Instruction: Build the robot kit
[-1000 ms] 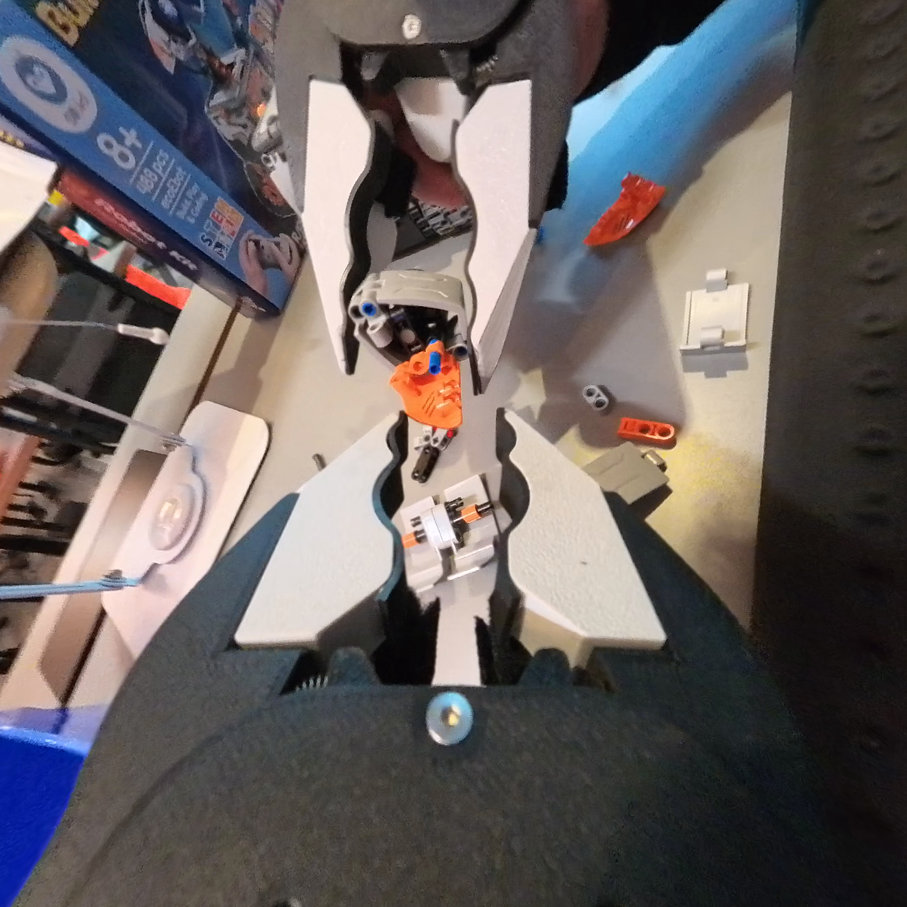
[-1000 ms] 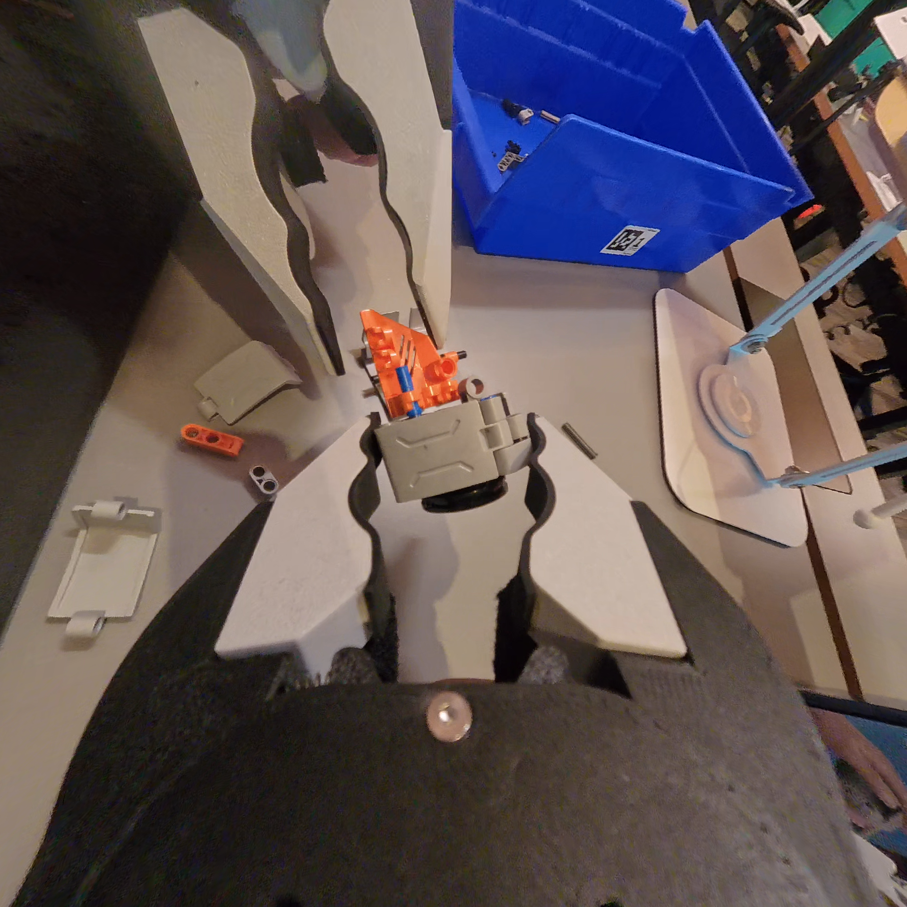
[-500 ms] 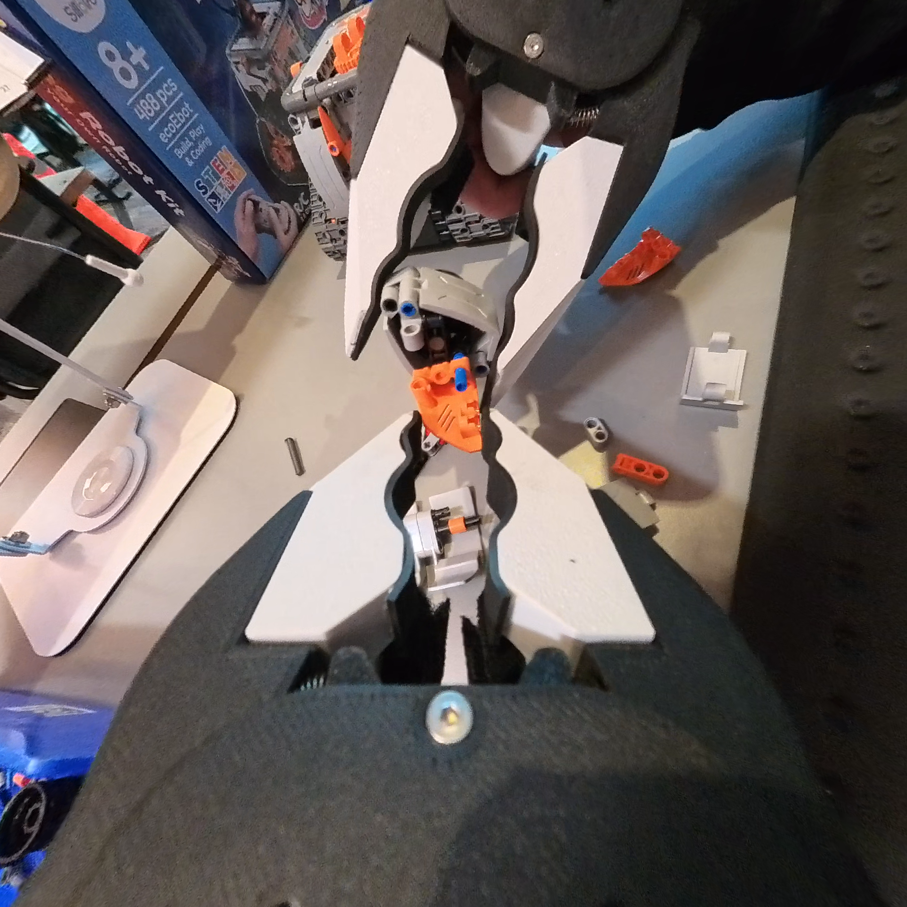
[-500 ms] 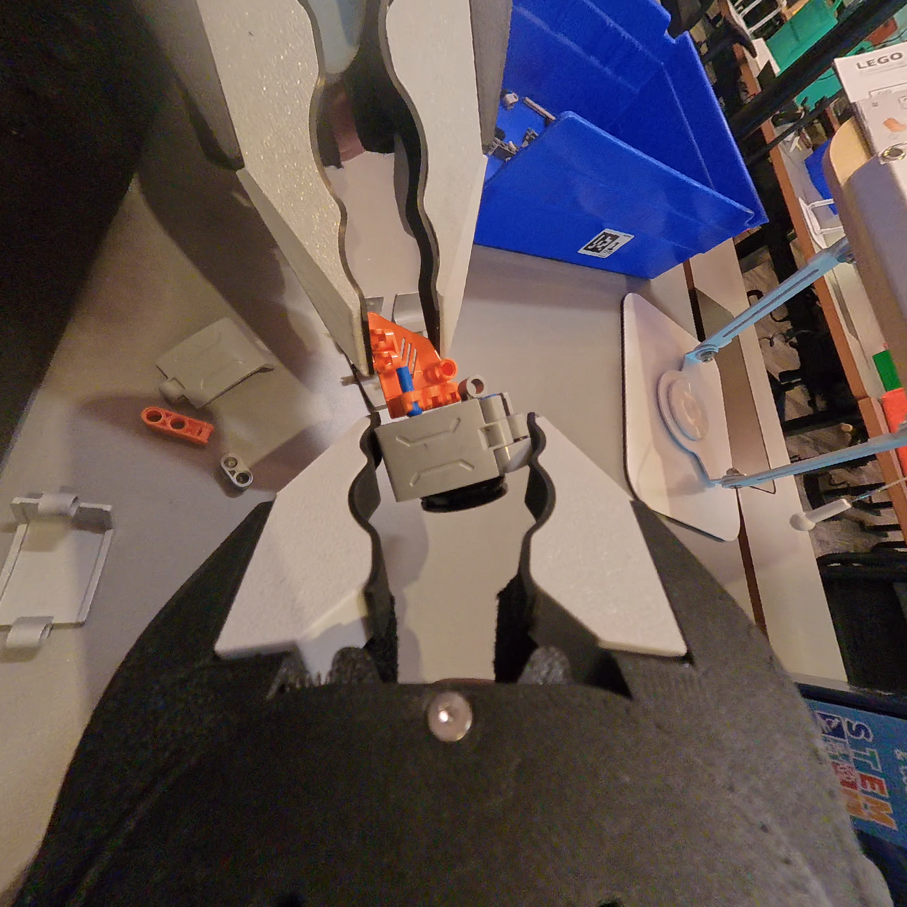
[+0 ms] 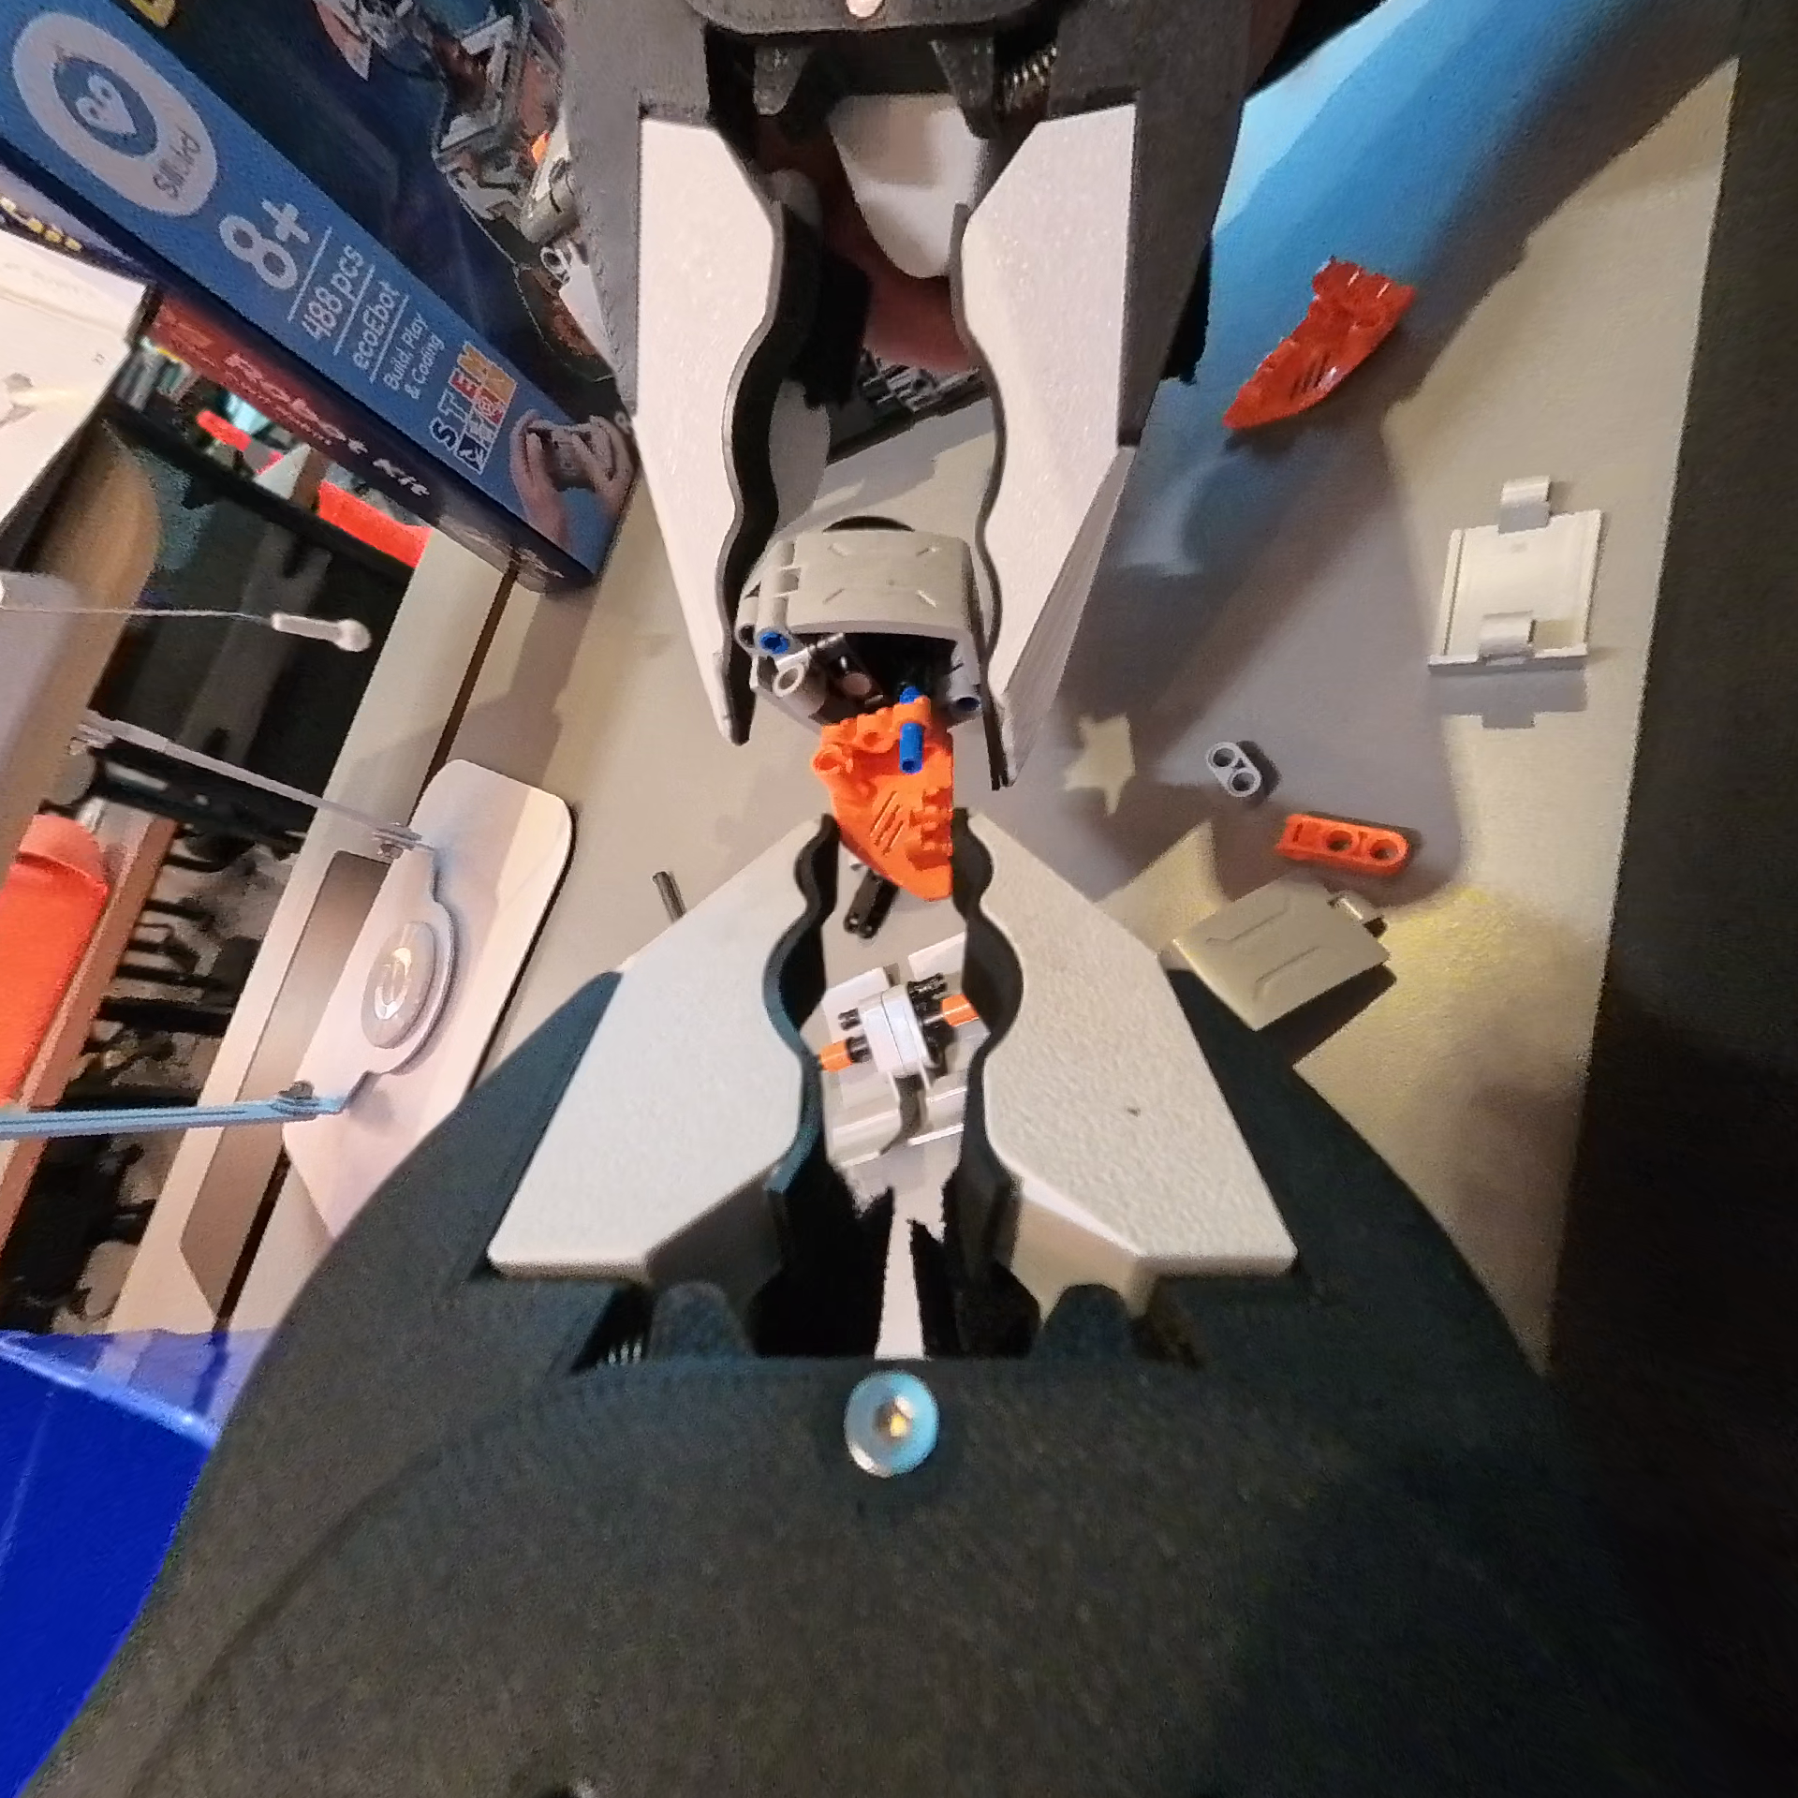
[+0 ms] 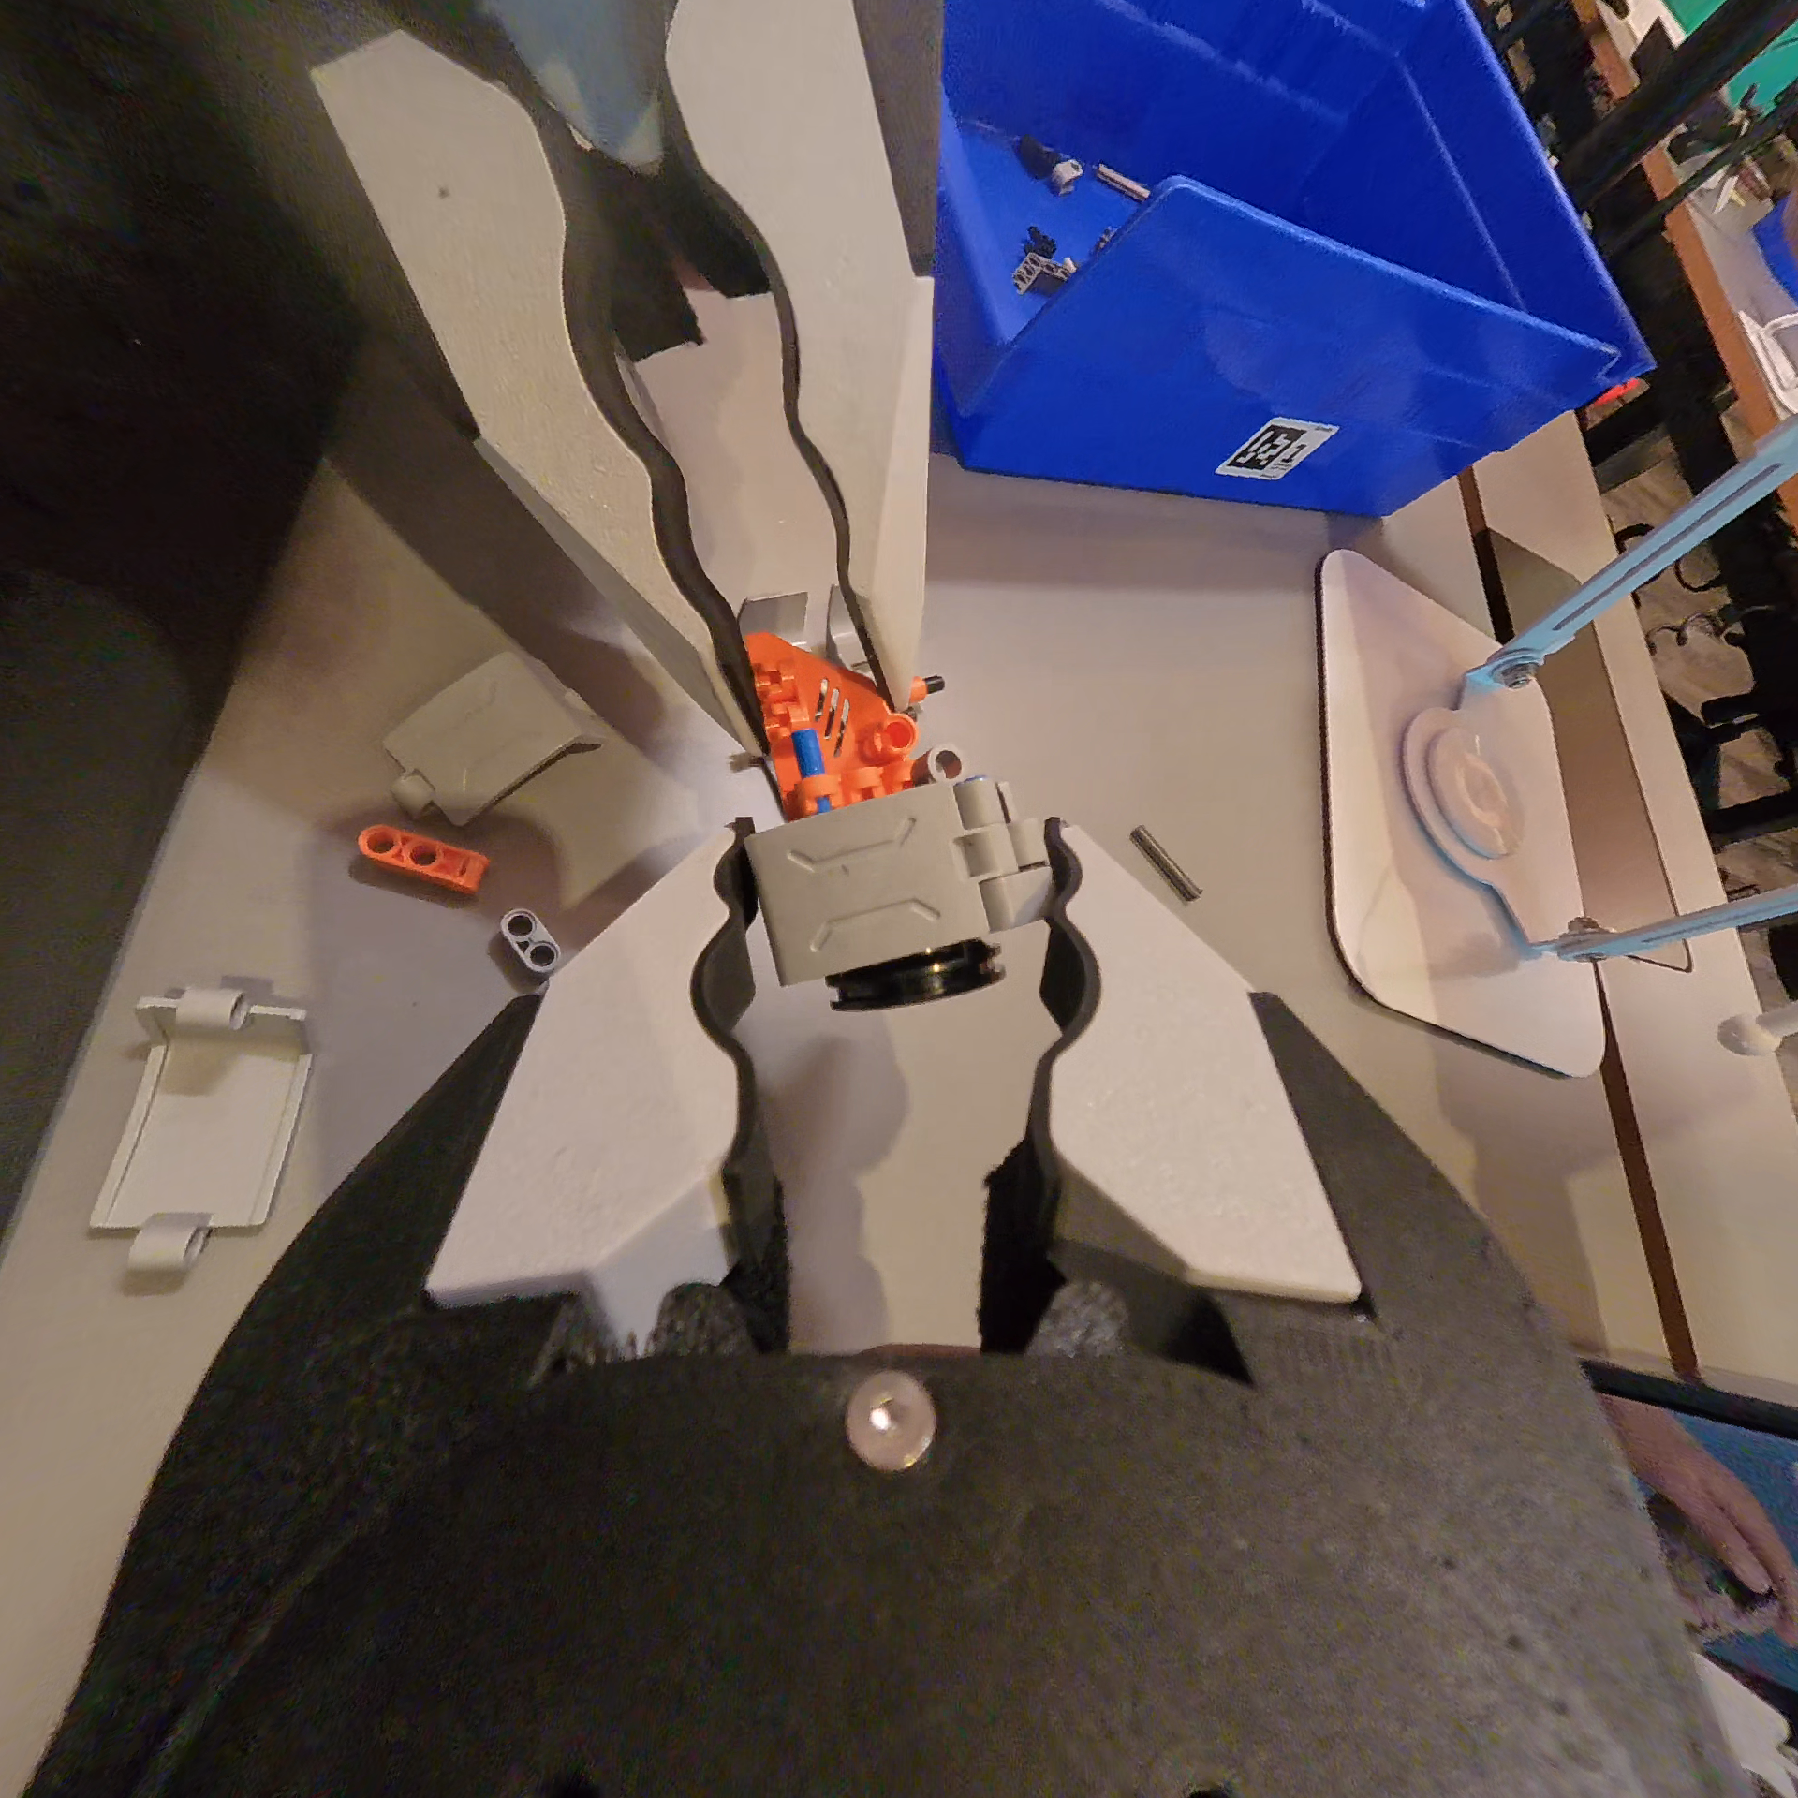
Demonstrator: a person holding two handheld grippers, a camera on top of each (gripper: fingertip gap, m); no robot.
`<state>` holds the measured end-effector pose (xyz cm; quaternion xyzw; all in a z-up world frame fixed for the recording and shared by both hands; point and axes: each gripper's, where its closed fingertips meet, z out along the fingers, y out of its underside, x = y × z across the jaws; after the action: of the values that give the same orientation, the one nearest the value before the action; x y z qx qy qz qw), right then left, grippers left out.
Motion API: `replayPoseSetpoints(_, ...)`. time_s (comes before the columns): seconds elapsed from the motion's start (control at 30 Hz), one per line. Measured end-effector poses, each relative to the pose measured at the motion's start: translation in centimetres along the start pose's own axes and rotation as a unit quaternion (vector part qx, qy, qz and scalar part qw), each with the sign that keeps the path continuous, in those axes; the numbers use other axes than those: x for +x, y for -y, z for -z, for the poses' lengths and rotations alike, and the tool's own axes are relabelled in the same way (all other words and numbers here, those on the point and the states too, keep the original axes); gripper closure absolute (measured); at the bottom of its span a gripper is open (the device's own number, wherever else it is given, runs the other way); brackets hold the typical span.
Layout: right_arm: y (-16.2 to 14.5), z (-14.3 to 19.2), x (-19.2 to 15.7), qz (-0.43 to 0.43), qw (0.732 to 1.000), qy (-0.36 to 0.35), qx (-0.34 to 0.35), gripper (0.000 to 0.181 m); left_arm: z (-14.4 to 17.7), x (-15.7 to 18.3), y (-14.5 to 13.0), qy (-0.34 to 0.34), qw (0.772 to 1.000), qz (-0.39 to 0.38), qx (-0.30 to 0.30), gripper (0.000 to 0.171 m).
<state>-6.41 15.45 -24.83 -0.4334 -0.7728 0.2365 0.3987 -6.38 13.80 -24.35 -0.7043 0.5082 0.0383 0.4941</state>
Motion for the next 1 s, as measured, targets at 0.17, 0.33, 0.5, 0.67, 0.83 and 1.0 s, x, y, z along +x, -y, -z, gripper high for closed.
replayPoseSetpoints(0.17,0.26,0.11,0.12,0.017,1.0,-0.013,0.001,0.125,-0.17,0.0,-0.22,-0.012,0.999,0.032,-0.001,0.152)
replayPoseSetpoints(0.33,0.48,0.36,0.48,0.034,0.999,-0.032,0.002,0.125,-0.02,-0.06,0.1,-0.041,0.995,0.084,0.018,0.151)
replayPoseSetpoints(0.5,0.25,0.22,0.47,0.048,0.998,-0.039,-0.008,0.124,-0.19,0.17,-0.08,-0.059,0.993,0.105,0.017,0.151)
replayPoseSetpoints(0.67,0.39,0.31,0.57,0.055,0.997,-0.045,-0.005,0.125,-0.1,0.13,0.02,-0.069,0.99,0.118,0.021,0.151)
replayPoseSetpoints(0.83,0.58,0.5,0.86,0.084,0.994,-0.069,-0.013,0.125,-0.07,0.05,0.09,-0.077,0.989,0.128,0.024,0.151)
replayPoseSetpoints(1.0,0.35,0.38,0.69,0.068,0.996,-0.056,-0.012,0.125,-0.17,0.06,-0.01,-0.058,0.994,0.093,0.018,0.152)
